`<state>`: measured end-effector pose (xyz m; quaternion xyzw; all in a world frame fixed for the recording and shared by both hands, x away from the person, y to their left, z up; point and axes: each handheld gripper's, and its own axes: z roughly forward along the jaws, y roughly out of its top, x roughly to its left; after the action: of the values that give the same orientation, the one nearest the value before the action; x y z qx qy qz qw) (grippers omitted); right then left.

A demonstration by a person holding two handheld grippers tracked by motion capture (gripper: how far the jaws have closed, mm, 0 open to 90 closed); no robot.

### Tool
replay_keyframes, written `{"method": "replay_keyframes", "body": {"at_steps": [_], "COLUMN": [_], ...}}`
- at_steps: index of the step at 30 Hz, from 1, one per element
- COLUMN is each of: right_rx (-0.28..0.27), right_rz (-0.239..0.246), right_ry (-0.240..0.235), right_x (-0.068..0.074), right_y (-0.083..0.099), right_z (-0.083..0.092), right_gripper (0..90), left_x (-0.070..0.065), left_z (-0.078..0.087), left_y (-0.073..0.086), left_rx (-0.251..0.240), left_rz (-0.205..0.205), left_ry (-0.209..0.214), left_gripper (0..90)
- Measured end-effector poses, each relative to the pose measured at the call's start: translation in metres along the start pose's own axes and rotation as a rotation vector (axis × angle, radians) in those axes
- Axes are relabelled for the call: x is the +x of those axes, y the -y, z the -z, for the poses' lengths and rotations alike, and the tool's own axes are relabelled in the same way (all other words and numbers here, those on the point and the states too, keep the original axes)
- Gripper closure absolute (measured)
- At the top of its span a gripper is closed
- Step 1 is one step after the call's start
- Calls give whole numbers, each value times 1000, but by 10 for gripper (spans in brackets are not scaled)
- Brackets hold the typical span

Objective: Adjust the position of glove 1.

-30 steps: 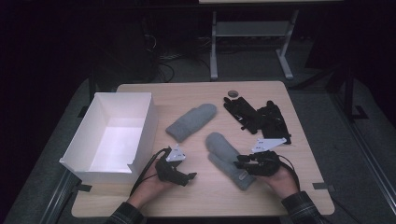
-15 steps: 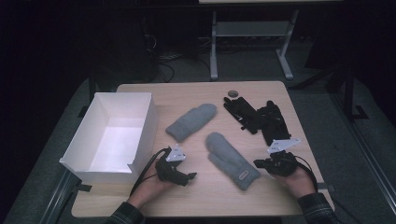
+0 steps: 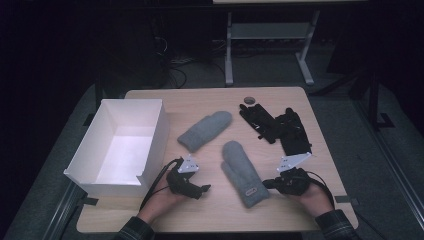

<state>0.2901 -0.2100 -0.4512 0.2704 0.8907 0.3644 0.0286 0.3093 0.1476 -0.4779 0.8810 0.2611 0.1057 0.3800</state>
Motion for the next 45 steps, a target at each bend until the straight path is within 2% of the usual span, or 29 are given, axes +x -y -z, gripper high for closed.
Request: {"method": "replay_keyframes", "body": {"at_steps": [4,8,9,13,21,22,23,24,26,28,30,31,32,33,34,36,38,40,42,45], "right_rx": [8,14,20,27,50,48,54,52,38,17,-10,-17,-24,-45,-45,-50,-45,-45,-47,-44], "right_rz": [41,57,68,93,163,198,186,186,151,113,82,78,67,46,46,36,18,9,-7,-26], "right_ry": [-28,-67,-69,-105,-151,-149,-148,-144,-119,-93,-48,-25,-6,25,25,52,77,128,142,158], "right_x": [9,16,18,29,44,44,45,43,40,35,29,25,23,16,16,9,5,1,-2,-6], "right_y": [-6,-11,-12,-19,-30,-31,-31,-31,-29,-25,-21,-19,-17,-13,-13,-10,-8,-6,-4,-2], "right_z": [-7,-14,-16,-26,-43,-45,-45,-44,-39,-33,-29,-27,-26,-24,-24,-25,-26,-27,-26,-25], "right_gripper": [900,900,900,900,900,900,900,900,825,740,624,589,526,443,443,361,305,267,238,213], "left_x": [1,1,0,0,0,0,0,-1,0,-1,-1,0,2,3,3,7,10,11,13,13], "left_z": [1,0,0,0,0,0,0,0,1,4,5,6,6,6,6,3,-3,-9,-16,-29], "left_y": [0,0,0,0,-1,-1,-1,-1,-4,-8,-12,-16,-20,-24,-28,-36,-43,-50,-57,-67], "left_rx": [8,7,-2,0,1,1,1,7,29,45,35,36,29,15,26,30,37,35,33,33], "left_rz": [-13,-14,-3,-2,-4,-3,0,2,3,10,20,38,52,57,58,59,61,59,60,54], "left_ry": [-4,-4,-2,-2,-5,-7,-10,-13,-23,-36,-68,-80,-83,-84,-88,-75,-64,-49,-31,-36], "left_gripper": [128,128,128,128,128,129,129,131,166,291,391,460,567,733,733,874,895,896,896,895]}}
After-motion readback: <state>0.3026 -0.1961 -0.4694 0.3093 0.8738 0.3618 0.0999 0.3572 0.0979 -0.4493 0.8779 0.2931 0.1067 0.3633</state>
